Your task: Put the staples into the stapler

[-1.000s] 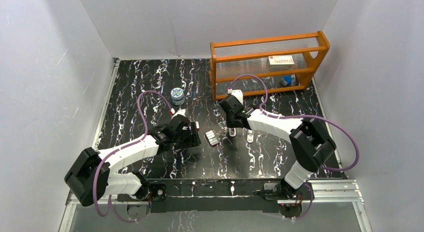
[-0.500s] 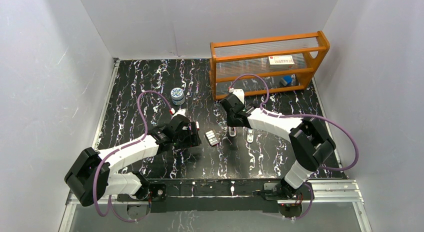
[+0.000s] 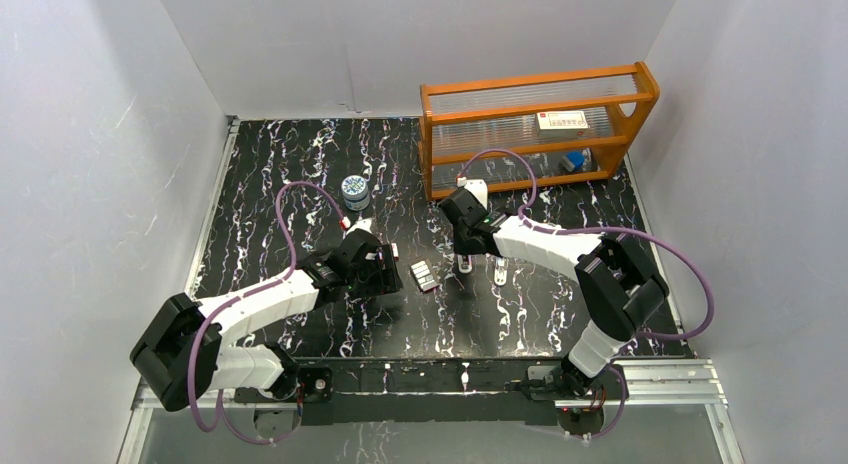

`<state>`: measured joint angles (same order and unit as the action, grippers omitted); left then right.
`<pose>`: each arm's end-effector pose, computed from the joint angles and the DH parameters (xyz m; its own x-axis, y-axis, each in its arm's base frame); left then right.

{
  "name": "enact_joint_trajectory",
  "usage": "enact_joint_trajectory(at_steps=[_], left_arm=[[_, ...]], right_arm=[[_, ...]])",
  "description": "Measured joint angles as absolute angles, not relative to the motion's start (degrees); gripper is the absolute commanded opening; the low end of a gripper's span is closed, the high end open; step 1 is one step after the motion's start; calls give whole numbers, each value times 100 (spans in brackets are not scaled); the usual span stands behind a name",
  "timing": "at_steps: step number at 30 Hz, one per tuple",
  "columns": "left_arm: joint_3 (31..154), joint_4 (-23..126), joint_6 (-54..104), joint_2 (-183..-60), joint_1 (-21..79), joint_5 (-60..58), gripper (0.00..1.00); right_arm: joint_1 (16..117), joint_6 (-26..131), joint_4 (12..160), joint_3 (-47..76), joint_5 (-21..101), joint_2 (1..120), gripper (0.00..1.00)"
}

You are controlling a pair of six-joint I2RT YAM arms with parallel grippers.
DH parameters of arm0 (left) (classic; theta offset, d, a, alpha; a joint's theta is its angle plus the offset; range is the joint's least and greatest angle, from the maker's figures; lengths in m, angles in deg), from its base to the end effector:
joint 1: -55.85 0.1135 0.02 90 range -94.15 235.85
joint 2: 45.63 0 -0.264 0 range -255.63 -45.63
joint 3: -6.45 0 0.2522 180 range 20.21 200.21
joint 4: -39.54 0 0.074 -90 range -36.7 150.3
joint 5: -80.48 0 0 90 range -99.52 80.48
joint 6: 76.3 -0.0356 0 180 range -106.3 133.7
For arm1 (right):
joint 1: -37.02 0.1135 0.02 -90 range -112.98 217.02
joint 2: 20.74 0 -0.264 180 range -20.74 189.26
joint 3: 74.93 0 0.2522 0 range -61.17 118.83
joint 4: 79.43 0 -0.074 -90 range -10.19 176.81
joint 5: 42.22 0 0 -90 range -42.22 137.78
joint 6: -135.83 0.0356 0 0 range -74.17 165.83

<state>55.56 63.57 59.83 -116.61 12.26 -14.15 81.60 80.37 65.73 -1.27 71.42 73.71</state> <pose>0.1789 -0.1663 0.1905 -0.8266 -0.2052 -0.5241 0.0731 0.8841 -0.4615 0.2497 0.2260 0.1992 -0.7574 -0.0172 -0.6527 -0.0635 0.9969 0.0474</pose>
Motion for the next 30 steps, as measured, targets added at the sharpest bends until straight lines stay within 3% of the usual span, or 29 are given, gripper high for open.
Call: enact_joint_trajectory(at_steps=[30], left_arm=[[5556, 6354, 5983, -11705, 1230, -1399, 63]], right_arm=[[8127, 8033, 6597, -127, 7105, 7225, 25]])
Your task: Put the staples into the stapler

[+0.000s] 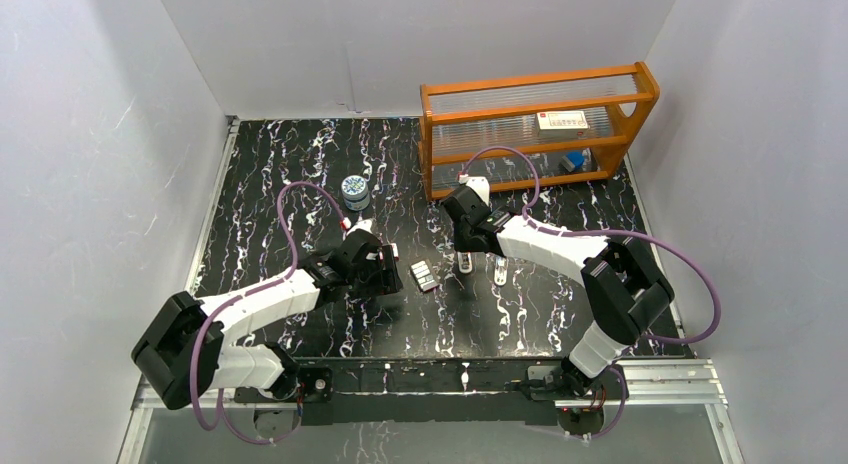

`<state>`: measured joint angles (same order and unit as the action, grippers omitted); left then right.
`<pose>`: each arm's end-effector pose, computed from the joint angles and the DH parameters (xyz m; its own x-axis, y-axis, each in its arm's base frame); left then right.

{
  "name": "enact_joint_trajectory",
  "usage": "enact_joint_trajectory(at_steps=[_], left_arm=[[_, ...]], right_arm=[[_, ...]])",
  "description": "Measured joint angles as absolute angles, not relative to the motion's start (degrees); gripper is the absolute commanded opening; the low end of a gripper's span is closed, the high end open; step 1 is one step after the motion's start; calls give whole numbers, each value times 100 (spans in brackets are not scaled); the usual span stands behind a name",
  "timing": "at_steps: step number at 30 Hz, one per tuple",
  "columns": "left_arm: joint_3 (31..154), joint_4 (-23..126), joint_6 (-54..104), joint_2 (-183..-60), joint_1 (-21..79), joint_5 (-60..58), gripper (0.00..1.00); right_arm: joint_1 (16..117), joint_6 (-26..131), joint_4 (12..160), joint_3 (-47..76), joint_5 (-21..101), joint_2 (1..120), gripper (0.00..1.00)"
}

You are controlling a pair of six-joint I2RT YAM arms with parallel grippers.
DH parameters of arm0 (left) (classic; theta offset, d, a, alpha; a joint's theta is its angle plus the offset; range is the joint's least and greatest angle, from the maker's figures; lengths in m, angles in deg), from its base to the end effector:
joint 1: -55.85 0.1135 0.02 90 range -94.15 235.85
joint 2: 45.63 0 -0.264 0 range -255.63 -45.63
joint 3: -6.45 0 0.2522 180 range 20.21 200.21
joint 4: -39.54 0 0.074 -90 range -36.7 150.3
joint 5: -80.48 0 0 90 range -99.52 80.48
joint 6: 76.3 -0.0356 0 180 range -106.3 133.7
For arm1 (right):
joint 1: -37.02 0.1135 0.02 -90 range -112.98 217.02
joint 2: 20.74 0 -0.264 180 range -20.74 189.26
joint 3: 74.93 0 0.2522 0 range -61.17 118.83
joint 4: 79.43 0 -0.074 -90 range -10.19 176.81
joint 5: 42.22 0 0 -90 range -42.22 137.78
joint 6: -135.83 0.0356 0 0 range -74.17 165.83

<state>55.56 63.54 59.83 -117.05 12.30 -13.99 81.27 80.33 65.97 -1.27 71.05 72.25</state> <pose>0.1794 -0.1667 0.1888 -0.8303 -0.2024 -0.5193 0.0712 0.8856 -0.4589 0.2495 0.2234 0.2074 -0.7459 -0.0002 -0.6661 -0.0630 0.9955 0.0703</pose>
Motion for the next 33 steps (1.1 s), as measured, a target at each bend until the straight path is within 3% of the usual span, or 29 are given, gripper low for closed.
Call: enact_joint_trajectory(at_steps=[33], left_arm=[[5556, 6354, 5983, -11755, 1230, -1397, 63]], right_arm=[[8098, 8015, 6599, -140, 7146, 7316, 25]])
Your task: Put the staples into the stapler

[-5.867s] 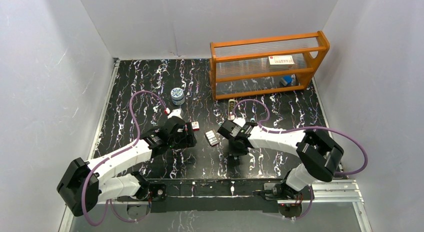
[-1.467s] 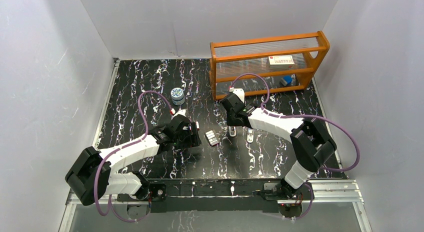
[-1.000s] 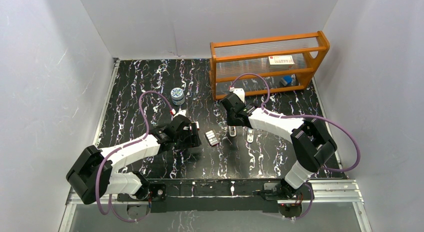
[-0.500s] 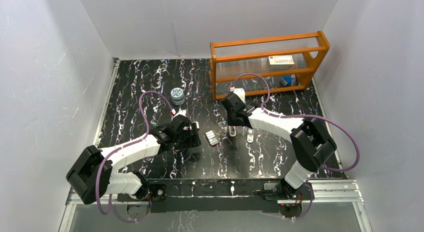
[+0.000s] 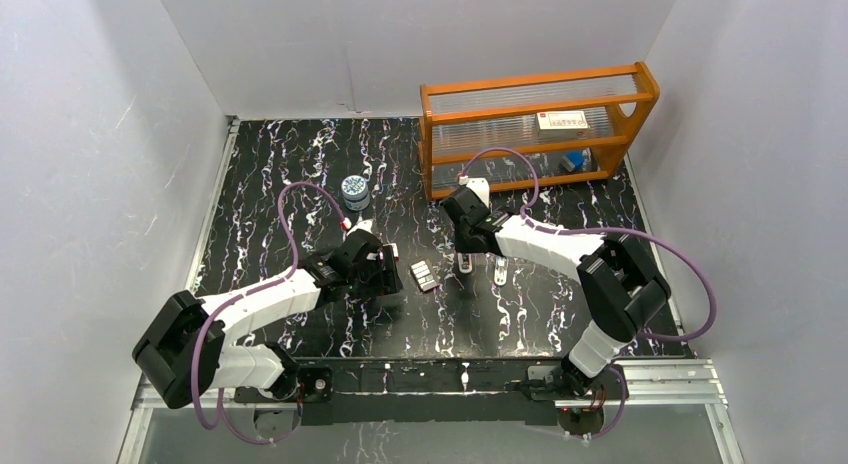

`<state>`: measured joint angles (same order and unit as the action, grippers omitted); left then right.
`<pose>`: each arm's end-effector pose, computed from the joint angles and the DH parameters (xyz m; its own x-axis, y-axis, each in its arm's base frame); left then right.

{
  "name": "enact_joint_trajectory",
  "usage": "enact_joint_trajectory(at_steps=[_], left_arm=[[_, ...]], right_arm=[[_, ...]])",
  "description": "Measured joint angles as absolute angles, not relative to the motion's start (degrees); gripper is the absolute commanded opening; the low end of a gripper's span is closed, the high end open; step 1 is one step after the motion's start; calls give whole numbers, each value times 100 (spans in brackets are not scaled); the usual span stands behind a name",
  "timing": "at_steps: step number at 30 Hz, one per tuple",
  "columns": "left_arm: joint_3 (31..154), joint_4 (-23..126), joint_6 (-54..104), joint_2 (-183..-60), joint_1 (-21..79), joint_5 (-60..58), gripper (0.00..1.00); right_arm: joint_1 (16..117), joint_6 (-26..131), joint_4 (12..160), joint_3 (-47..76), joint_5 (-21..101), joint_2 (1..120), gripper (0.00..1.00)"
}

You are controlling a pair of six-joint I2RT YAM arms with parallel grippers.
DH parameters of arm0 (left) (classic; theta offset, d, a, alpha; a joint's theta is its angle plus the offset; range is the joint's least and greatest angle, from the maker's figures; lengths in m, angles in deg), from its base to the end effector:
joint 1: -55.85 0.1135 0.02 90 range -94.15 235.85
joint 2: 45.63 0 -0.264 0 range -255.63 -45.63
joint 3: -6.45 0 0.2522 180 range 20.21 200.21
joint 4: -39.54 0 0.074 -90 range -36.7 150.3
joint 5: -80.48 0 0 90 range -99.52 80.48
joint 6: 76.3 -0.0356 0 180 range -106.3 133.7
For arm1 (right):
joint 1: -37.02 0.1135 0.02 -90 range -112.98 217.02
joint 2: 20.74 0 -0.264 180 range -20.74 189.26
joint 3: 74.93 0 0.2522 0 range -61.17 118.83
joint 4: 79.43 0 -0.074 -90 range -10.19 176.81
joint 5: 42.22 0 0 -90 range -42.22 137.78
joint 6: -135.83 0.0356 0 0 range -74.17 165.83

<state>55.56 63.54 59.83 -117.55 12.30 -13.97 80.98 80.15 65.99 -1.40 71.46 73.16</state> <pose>0.1798 -0.1671 0.1869 -0.8337 -0.1992 -0.5151 0.0684 0.8883 -0.4542 0.2515 0.2227 0.2018 -0.7515 -0.0074 -0.6597 -0.0557 0.9971 0.0522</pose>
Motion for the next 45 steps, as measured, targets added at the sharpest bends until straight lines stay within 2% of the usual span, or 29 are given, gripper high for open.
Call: enact_joint_trajectory(at_steps=[16, 31, 45], left_arm=[[5554, 6354, 5983, -11755, 1230, -1397, 63], [5554, 6354, 5981, -11760, 1230, -1397, 63], [5556, 6365, 5972, -11830, 1230, -1401, 63]], right_arm=[[8096, 7989, 6610, -140, 7094, 7448, 25], [8096, 7982, 6610, -140, 6969, 7448, 35], [8096, 7832, 6597, -138, 6897, 7299, 36]])
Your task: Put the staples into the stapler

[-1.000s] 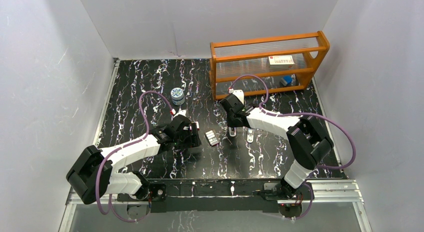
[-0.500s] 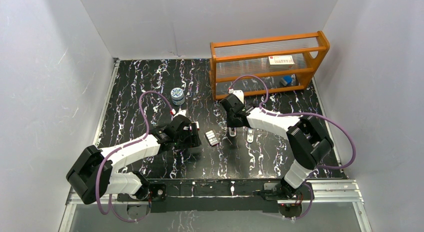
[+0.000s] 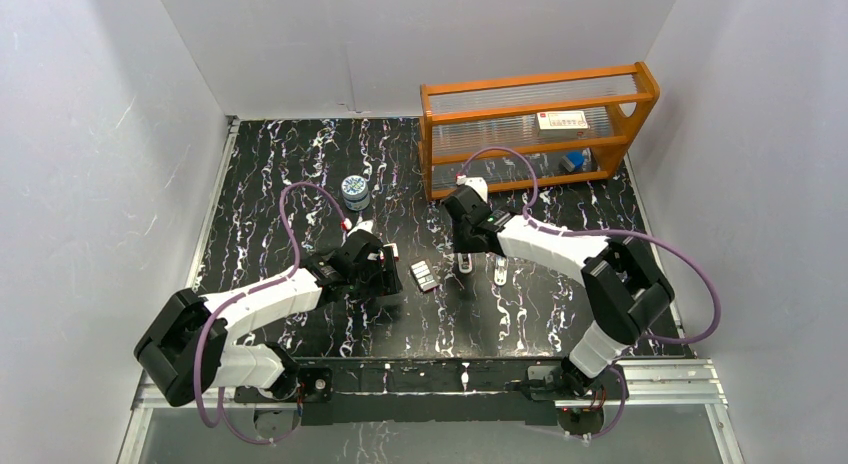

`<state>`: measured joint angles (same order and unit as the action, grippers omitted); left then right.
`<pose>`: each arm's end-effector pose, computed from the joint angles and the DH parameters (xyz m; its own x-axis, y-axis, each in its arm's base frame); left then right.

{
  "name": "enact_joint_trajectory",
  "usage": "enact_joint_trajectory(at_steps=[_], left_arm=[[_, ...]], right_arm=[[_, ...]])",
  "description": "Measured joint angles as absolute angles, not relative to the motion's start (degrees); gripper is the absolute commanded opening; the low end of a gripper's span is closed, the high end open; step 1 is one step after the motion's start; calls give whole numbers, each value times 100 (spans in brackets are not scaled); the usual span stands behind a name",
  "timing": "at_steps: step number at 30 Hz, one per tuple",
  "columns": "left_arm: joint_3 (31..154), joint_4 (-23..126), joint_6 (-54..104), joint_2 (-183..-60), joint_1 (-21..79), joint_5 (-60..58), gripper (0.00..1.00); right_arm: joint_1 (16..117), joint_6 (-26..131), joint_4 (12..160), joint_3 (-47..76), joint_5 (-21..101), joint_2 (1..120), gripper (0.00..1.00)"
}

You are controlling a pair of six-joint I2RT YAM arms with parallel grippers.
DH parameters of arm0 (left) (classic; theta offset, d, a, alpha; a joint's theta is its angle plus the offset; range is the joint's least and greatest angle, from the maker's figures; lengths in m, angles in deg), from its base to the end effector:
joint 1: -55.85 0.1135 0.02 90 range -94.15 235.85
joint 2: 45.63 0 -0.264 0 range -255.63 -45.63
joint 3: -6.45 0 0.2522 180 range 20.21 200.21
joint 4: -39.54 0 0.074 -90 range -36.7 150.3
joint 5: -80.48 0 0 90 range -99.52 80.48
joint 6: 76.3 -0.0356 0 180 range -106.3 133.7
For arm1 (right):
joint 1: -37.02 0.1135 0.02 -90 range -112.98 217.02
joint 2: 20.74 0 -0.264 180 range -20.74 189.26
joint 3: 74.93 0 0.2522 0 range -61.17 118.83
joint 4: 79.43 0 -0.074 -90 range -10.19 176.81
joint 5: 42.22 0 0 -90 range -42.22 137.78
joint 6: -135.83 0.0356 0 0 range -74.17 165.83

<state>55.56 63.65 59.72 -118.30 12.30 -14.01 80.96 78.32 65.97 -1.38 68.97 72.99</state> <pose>0.1804 -0.1677 0.1838 -0.8388 -0.1924 -0.5093 0.0649 0.8935 -0.4444 0.2507 0.2237 0.2024 -0.7631 -0.0398 -0.6451 -0.1031 0.9928 0.0607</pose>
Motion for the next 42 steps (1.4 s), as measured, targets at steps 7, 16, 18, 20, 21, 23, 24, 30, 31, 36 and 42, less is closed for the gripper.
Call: enact_joint_trajectory(at_steps=[7, 16, 18, 20, 21, 23, 24, 30, 31, 36, 42], left_arm=[[5563, 6451, 5920, -11688, 1230, -1524, 63], [5563, 6453, 5926, -11447, 1230, -1570, 63], [5561, 6459, 5928, -11430, 1230, -1570, 63], [5550, 6470, 5928, -11386, 1230, -1570, 63], [5541, 6477, 5930, -11362, 1230, -1570, 63], [5526, 6486, 5930, -11310, 1230, -1570, 63], [5517, 6486, 5930, -11292, 1230, -1570, 63], [5429, 6497, 5933, -11281, 1230, -1572, 63], [5427, 6494, 5930, -11281, 1230, -1572, 63], [5397, 6483, 5933, -11279, 1252, -1572, 63], [5340, 6483, 5933, -11279, 1259, -1572, 63]], right_arm=[[8144, 7760, 6516, -42, 6689, 6871, 36], [8990, 8024, 6422, 166, 6484, 7019, 33], [9134, 8046, 6409, 282, 6449, 7222, 38], [9252, 8052, 6350, 411, 6418, 7452, 40], [9303, 8041, 6317, 470, 6401, 7555, 41], [9381, 8026, 6289, 522, 6366, 7719, 43], [9416, 8015, 6261, 539, 6346, 7780, 43], [9480, 7989, 6108, 660, 6302, 8033, 47], [9480, 7987, 6092, 660, 6305, 8066, 47], [9480, 7967, 5990, 660, 6423, 8164, 47], [9480, 7867, 5985, 666, 6578, 8175, 43]])
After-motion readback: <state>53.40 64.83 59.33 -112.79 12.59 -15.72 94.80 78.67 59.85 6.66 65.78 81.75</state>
